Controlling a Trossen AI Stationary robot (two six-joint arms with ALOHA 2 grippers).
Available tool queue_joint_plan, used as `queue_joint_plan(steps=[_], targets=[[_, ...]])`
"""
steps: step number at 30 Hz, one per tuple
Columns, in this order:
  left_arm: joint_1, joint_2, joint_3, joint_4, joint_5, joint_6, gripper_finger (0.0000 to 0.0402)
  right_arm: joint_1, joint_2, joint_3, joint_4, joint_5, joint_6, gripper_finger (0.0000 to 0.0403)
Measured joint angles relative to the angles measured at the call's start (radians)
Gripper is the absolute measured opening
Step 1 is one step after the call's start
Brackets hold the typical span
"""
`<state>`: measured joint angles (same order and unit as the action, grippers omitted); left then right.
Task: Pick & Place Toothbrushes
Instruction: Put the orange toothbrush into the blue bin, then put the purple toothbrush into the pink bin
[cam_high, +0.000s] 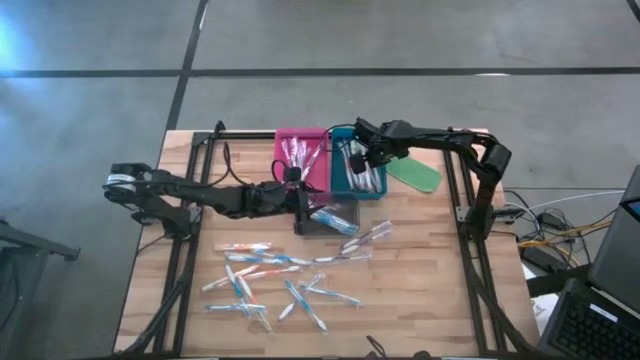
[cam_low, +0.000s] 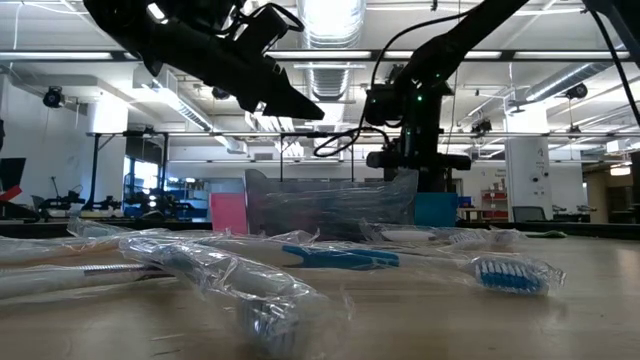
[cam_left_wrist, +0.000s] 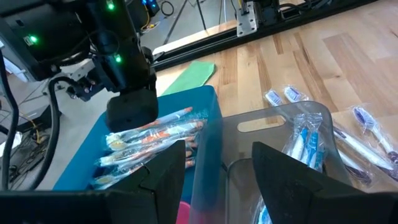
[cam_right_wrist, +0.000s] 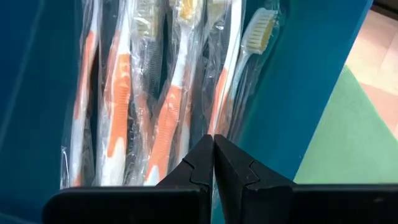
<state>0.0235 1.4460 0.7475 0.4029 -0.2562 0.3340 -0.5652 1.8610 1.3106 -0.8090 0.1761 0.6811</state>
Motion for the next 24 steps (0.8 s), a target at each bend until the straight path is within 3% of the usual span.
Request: queue_joint_plan(steps=[9,24], targets=[[0.0,0.0,0.0,0.0,0.0,0.0,0.019,0.0,-0.005,0.003,0.003,-0.028,-0.008,0.0015],[0.0,0.0,0.0,0.0,0.0,0.0,0.0191,-0.009,-0.043,0.068,-0.056,-0.057,-0.135,0.0124]])
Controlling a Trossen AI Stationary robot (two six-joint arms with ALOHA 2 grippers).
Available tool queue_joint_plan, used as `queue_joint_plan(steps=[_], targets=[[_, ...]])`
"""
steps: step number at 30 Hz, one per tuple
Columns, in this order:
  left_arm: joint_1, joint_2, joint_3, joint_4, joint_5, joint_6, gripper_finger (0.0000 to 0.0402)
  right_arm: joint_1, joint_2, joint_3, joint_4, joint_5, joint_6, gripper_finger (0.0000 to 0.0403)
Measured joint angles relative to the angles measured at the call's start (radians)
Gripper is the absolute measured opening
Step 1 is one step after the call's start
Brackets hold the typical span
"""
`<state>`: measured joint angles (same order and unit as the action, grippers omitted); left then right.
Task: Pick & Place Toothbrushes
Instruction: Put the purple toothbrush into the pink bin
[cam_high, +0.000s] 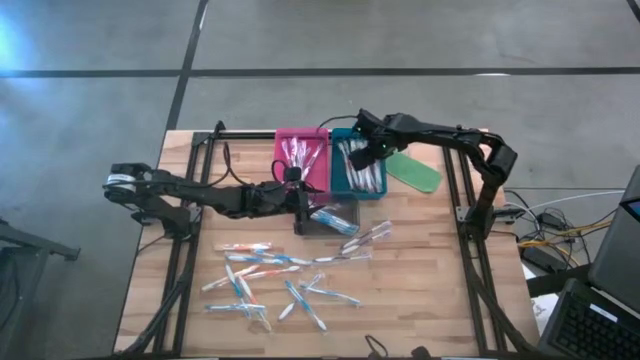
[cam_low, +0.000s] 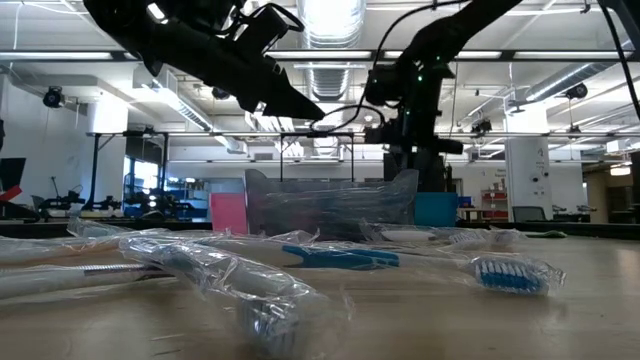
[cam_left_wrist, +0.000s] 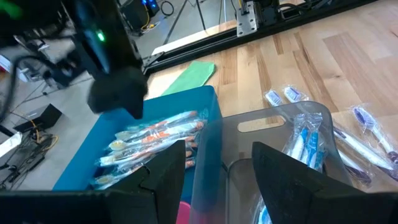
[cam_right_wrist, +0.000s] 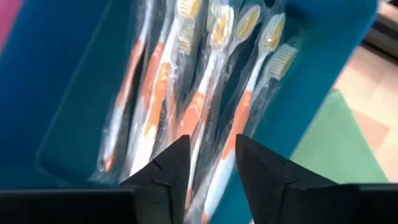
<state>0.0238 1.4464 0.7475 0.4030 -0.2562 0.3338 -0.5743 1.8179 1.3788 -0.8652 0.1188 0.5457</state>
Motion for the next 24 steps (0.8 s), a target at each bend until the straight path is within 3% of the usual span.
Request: queue_joint_plan(steps=[5,11,18,24], targets=[[0.0,0.0,0.0,0.0,0.0,0.009,0.0191,0.009,-0.052,0.05,-0.098,-0.029,-0.014,0.0142],[0.0,-0.003,0.0,0.0,0.0,0.069,0.0191,0.096,-0.17,0.039,-0.185,-0.018,-0.048,0.0151],[-0.007,-0.005,0.013,0.009,0.062,0.062,0.0191,0.247,-0.348,0.024,-0.168,0.063,-0.026,0.0161],[-0.052,-0.005,0.013,-0.021,0.127,0.033,0.019,0.369,-0.473,0.023,-0.104,0.066,-0.061,0.0174]])
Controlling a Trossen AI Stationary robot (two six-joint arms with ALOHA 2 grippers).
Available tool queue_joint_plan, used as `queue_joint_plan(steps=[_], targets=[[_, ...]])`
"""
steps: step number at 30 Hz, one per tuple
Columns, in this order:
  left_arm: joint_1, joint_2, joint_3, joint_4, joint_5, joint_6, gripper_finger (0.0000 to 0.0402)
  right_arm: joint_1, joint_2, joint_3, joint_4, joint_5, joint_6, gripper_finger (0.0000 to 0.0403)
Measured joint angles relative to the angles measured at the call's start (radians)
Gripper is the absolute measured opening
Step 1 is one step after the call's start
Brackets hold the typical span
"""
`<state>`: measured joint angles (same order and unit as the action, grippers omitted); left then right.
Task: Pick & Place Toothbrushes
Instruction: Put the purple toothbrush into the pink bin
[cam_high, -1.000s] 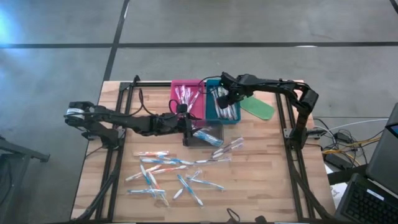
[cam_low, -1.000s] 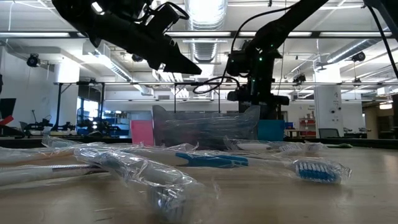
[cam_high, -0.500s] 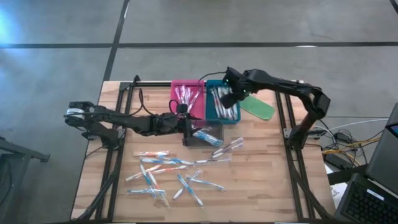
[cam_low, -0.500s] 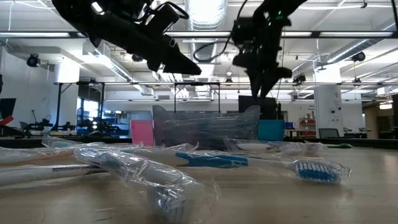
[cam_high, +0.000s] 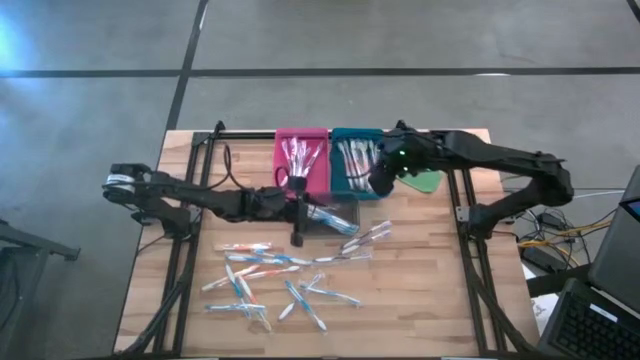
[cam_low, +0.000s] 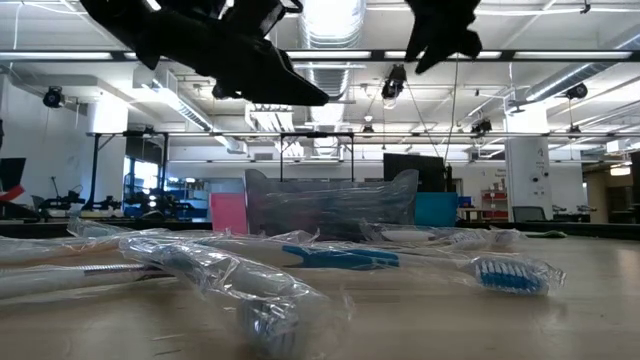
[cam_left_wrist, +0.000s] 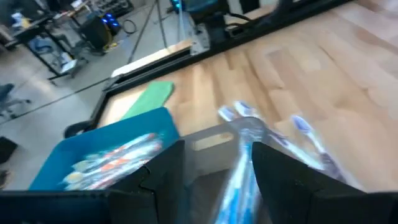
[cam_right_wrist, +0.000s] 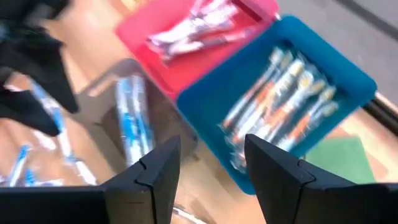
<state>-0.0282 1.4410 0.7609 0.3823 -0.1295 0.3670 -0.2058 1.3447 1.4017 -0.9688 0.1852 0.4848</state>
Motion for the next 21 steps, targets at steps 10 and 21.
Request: queue_joint_plan(steps=[10,21], targets=[[-0.091,0.004,0.0,-0.073,0.003,-0.106,0.019,0.064,-0.108,-0.001,0.024,0.001,-0.04,0.0195],[-0.133,0.118,0.035,-0.072,0.002,-0.163,0.019,0.064,-0.112,-0.002,0.025,0.0,-0.04,0.0206]])
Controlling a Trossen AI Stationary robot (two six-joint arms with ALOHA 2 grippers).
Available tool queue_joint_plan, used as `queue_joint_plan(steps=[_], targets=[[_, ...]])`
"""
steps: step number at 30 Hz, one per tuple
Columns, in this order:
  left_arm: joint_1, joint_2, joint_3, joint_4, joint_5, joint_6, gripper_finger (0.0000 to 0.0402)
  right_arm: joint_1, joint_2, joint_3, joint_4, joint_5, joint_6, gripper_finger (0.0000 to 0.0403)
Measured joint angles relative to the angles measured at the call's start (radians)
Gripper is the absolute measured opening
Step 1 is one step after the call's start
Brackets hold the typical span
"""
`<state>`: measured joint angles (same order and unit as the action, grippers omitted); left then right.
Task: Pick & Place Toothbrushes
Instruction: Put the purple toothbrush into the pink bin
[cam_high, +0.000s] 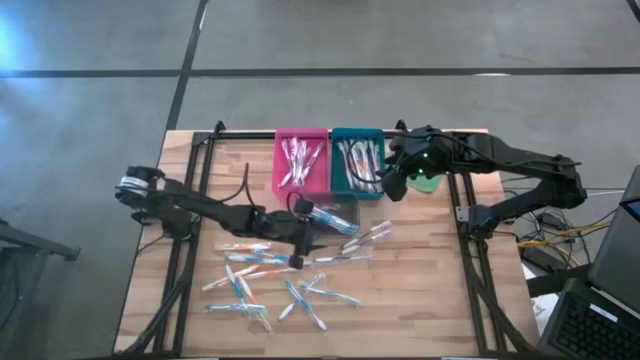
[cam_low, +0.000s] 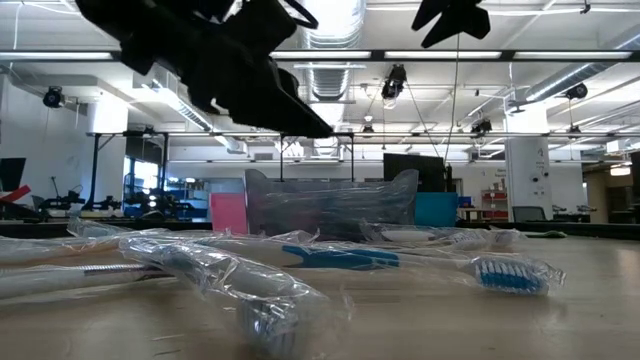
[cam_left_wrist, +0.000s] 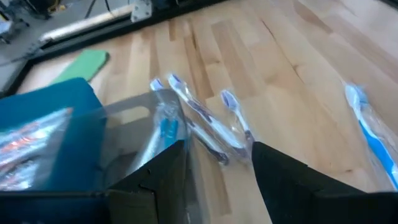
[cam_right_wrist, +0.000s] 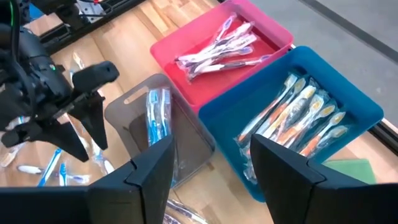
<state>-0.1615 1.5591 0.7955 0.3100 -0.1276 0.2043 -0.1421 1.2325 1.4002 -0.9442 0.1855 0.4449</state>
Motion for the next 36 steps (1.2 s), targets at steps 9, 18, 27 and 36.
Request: queue_joint_plan(steps=[9,18,27,36], targets=[[-0.056,0.098,0.103,-0.095,-0.001,-0.085,0.019,0.0,0.032,-0.002,0.034,-0.028,0.015,0.0201],[-0.083,0.234,0.185,-0.113,0.0,-0.144,0.019,0.001,0.023,-0.004,0.028,-0.191,-0.1,0.0176],[-0.082,0.293,0.232,-0.18,-0.016,-0.314,0.019,0.0,0.008,-0.003,0.013,-0.194,-0.106,0.015],[-0.081,0.309,0.232,-0.233,-0.057,-0.416,0.019,0.0,0.005,-0.005,0.006,-0.186,-0.109,0.0121]])
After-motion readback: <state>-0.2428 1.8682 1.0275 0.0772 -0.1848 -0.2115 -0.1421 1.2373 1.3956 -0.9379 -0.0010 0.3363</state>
